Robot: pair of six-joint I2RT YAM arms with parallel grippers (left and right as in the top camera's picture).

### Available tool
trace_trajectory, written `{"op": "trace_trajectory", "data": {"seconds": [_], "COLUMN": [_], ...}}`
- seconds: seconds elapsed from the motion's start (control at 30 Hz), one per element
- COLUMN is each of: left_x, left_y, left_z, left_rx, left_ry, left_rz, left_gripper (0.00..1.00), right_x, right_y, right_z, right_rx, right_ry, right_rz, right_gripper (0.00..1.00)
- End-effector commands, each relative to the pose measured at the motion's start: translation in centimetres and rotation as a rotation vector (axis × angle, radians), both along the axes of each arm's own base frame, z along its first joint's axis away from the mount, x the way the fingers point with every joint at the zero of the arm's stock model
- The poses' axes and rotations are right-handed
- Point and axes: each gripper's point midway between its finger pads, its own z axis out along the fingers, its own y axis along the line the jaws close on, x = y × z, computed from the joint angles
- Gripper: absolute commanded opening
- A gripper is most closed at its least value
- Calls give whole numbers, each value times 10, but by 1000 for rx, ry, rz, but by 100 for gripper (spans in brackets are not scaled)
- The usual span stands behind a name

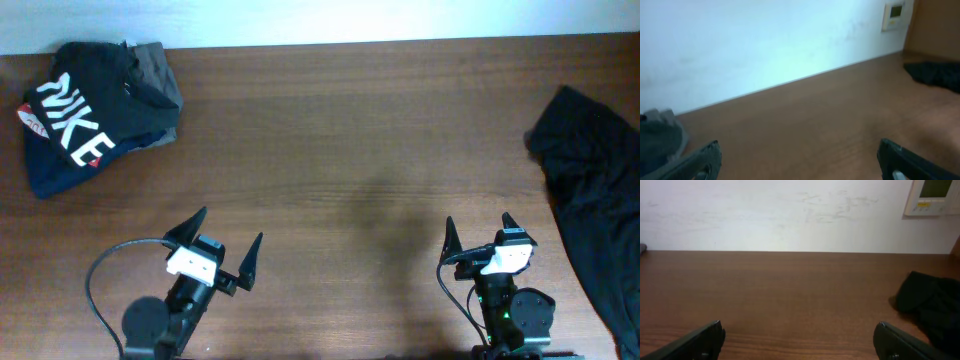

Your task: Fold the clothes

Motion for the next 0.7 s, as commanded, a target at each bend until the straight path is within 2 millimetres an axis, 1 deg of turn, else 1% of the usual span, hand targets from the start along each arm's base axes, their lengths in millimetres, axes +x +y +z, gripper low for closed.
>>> {"op": "trace_trajectory", "data": {"seconds": [0.0,0.13,0.17,0.3,0.4,0.67], "left_x": [-1,5,6,6,5,6], "left_y": [8,36,40,50,54,67], "left_z": [-4,-11,-13,-17,-19,-45], "left_rx": [-11,-151,-164,-163,-152,-128], "left_ry": [-79,-66,-65,-75,-70,20], "left_rz": [45,213,237,298,315,375], "left_gripper": [99,99,99,99,99,99], "right_x": [0,0,0,0,0,0], "right_y": [-3,-3,-3,-3,-3,-3], "right_z": [-2,-2,-2,-2,-2,-2], "right_rx": [10,10,10,10,10,10], "right_ry": [1,3,3,3,3,3], "right_rz": [-16,-16,-16,-16,-16,-16], "right_gripper": [99,99,99,99,99,99]}}
